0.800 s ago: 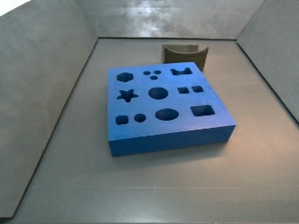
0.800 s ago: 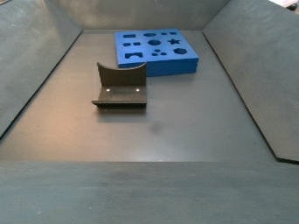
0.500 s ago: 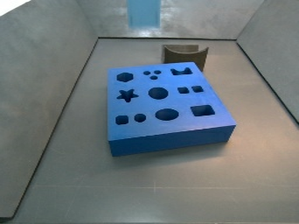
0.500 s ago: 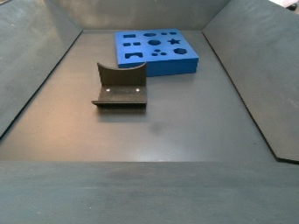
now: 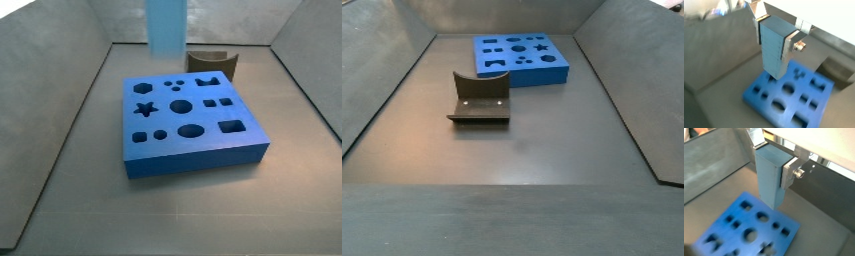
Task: Insert the rectangle object.
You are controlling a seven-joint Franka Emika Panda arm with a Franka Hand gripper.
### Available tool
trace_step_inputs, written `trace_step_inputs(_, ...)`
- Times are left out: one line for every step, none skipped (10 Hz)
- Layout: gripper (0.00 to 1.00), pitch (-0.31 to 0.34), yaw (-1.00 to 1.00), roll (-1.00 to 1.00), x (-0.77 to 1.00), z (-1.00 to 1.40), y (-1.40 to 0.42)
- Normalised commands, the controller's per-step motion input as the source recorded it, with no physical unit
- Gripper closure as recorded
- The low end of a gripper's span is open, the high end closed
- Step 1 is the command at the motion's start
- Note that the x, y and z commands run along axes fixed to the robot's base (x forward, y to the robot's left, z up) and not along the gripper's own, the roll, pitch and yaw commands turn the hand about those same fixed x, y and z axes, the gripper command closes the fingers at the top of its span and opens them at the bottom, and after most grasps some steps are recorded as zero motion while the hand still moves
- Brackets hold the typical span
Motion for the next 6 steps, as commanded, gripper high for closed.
trace_step_inputs(1.00,0.310,-0.20,-0.17,-0.06,0.64,0.65)
trace_step_inputs(1.00,0.201,-0.12,-0.11,-0.01,0.32,0.36)
trace_step_inputs(1.00,0.153,-0.06,-0.05,0.03,0.17,0.19)
trace_step_inputs(1.00,0.000,0.27,-0.22,0.89,-0.85,0.00)
trace_step_inputs(1.00,0.000,0.27,-0.22,0.89,-0.85,0.00)
trace_step_inputs(1.00,0.000,0.27,-0.22,0.89,-0.85,0.00)
